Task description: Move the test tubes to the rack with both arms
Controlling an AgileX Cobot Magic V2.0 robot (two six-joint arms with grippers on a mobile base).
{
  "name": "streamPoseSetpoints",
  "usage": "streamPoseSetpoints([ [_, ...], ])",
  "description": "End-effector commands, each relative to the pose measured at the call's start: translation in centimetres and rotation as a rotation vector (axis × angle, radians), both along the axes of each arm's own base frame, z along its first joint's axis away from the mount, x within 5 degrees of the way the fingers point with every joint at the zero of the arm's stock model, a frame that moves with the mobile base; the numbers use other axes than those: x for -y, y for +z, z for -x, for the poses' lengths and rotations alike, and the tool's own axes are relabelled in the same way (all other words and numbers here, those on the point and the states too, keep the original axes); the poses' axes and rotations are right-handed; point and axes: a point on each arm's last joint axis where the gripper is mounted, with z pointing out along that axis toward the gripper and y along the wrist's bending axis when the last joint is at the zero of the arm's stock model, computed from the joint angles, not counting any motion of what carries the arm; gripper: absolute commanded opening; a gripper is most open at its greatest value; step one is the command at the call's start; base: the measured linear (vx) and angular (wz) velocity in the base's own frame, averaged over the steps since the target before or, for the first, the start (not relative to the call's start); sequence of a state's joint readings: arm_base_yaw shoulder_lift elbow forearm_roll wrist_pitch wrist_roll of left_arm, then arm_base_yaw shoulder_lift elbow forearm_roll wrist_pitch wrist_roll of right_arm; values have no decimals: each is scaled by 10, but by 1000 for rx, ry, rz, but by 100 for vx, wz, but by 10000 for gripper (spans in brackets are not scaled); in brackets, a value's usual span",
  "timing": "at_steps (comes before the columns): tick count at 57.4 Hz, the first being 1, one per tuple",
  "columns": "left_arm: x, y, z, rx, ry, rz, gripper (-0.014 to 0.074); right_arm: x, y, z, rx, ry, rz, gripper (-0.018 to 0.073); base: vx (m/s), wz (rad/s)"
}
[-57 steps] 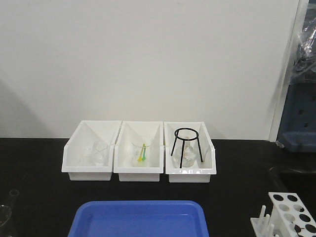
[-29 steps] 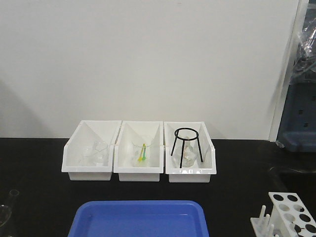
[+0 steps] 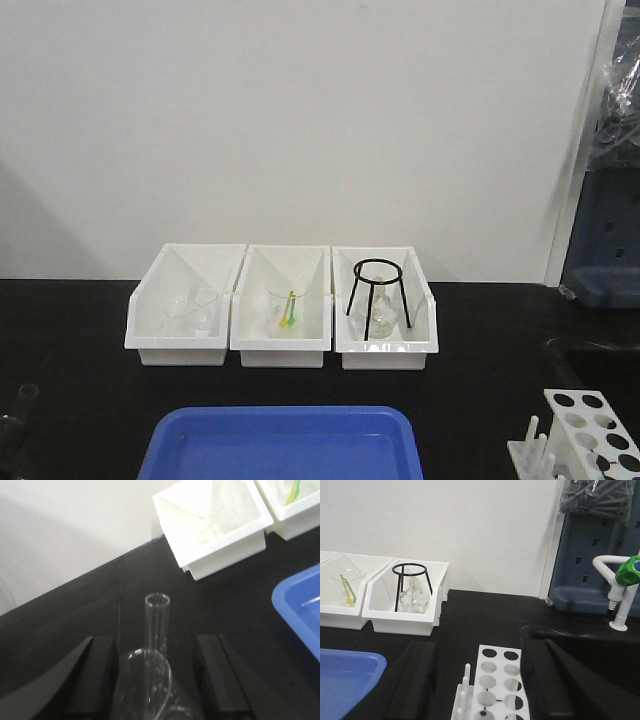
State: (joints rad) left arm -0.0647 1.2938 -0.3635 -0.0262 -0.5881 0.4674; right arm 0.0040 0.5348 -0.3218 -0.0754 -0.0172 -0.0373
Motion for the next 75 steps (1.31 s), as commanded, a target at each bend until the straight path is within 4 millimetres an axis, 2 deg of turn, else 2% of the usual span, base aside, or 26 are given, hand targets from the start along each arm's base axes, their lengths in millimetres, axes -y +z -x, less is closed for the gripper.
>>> streamPoseSetpoints([
  [1, 7, 18, -16, 142, -58, -7, 475, 0, 18, -2, 106, 2, -2, 442, 0, 0],
  [14, 10, 11, -43, 131, -71, -4, 475, 0, 15, -2, 81, 0, -2, 442, 0, 0],
  [31, 8, 1, -64, 145, -40, 18, 475, 0, 14, -2, 68, -1, -1, 442, 0, 0],
  [75, 0, 3, -66, 185, 56, 62, 475, 0, 13, -2, 60, -2, 0, 442, 0, 0],
])
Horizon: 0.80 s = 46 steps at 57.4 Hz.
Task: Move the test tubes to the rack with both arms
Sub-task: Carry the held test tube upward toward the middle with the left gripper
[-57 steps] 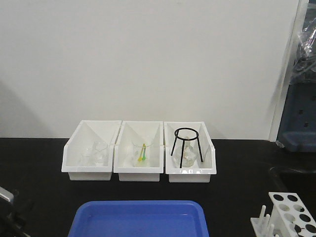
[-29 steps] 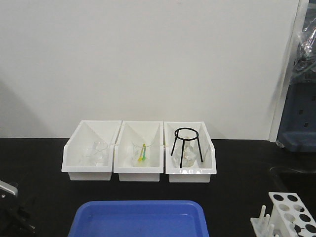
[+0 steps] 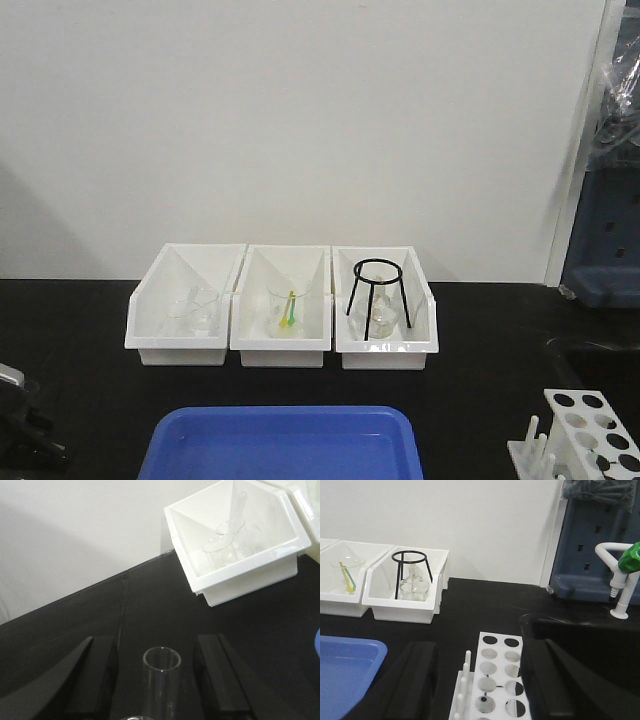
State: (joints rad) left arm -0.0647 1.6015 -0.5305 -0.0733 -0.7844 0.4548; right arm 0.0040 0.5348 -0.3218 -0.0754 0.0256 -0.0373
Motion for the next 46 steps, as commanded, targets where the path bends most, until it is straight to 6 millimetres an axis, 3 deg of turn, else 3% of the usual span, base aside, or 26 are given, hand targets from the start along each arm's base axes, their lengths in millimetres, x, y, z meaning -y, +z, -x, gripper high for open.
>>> streamPoseSetpoints([
  [1, 0, 23, -3, 128, 11, 22, 475, 0, 17, -3, 102, 1, -1, 442, 0, 0],
  [46, 0, 4, -11, 119, 1, -84, 475, 0, 13, -2, 56, -2, 0, 442, 0, 0],
])
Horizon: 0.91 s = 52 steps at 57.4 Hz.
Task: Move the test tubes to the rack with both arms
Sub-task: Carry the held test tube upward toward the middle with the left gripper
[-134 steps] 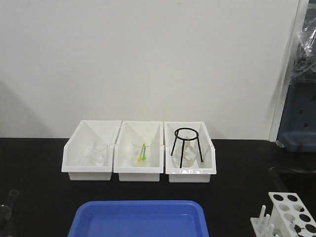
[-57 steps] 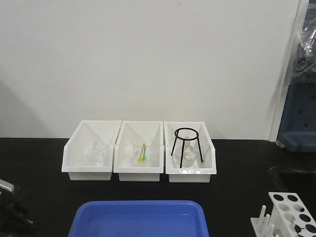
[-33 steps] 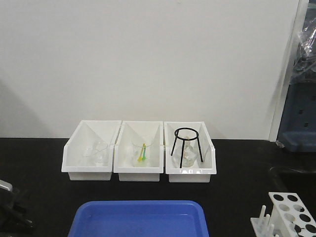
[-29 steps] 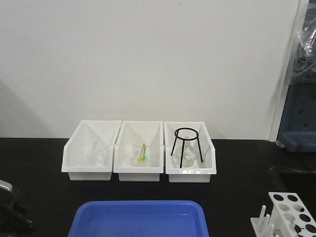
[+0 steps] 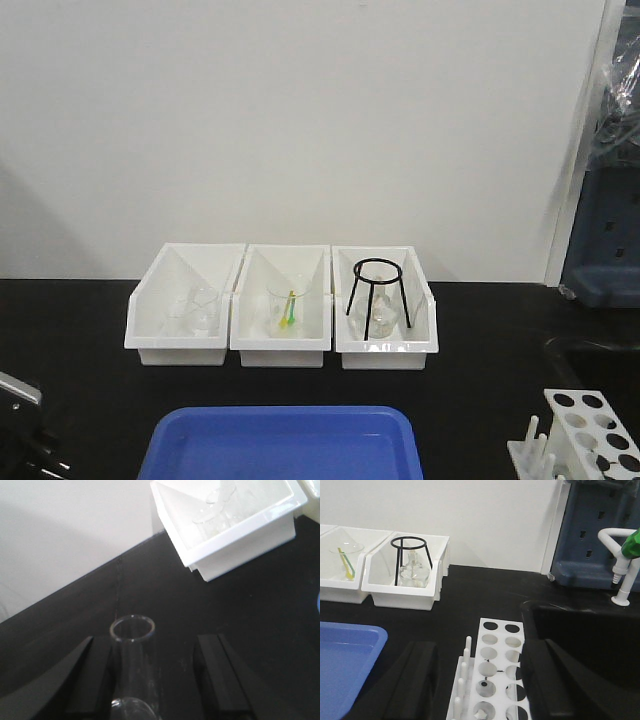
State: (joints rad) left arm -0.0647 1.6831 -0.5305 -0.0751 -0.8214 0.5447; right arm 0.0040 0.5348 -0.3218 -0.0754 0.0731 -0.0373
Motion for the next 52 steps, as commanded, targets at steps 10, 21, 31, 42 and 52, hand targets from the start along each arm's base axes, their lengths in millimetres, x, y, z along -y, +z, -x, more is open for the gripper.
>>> streamPoseSetpoints([
  [10, 0, 26, -5, 170, 10, 9, 472, 0, 17, -3, 103, 1, -1, 442, 0, 0],
  [21, -1, 27, -6, 186, 19, 14, 462, 0, 17, -3, 103, 1, -1, 442, 0, 0],
  [31, -5, 27, -5, 184, 68, 39, 384, 0, 17, -3, 103, 1, -1, 442, 0, 0],
  [42, -6, 27, -5, 183, 81, 46, 311, 0, 17, -3, 103, 1, -1, 442, 0, 0],
  [52, -6, 27, -5, 183, 81, 46, 241, 0, 17, -3, 103, 1, -1, 442, 0, 0],
])
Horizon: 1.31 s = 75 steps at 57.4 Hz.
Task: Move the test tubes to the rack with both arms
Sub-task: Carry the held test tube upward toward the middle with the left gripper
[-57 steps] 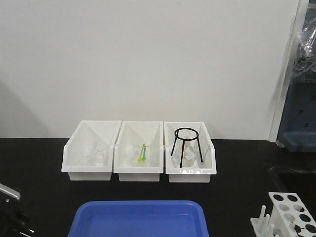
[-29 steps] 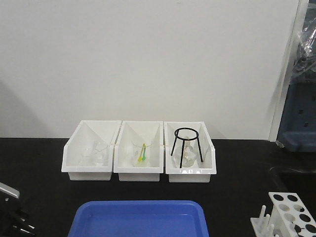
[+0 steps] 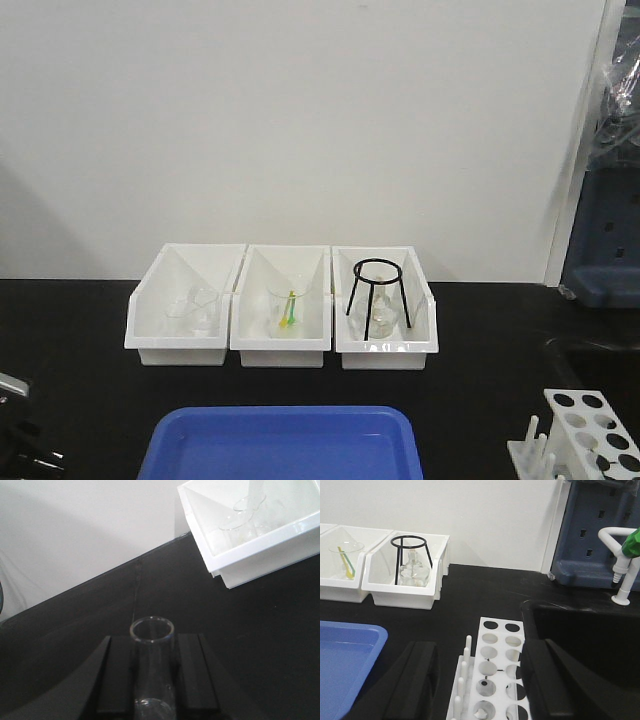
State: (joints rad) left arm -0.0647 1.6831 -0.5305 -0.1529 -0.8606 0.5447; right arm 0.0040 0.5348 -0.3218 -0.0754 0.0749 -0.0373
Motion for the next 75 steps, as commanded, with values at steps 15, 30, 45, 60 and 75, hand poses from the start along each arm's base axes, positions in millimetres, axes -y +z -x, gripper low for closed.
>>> streamPoseSetpoints([
  [15, -1, 25, -4, 154, 13, 5, 85, 0, 17, -3, 105, 2, -1, 442, 0, 0],
  [30, -4, 29, -4, 185, 50, 58, -6, 0, 17, -3, 105, 2, -1, 442, 0, 0],
  [45, -12, 53, 5, 263, 147, 197, -6, 0, 17, -3, 105, 2, -1, 442, 0, 0],
  [60, -16, 69, 15, 276, 195, 335, -6, 0, 17, -3, 105, 2, -1, 442, 0, 0],
  [75, -16, 77, 18, 319, 200, 461, -6, 0, 20, -3, 133, 4, -1, 442, 0, 0],
])
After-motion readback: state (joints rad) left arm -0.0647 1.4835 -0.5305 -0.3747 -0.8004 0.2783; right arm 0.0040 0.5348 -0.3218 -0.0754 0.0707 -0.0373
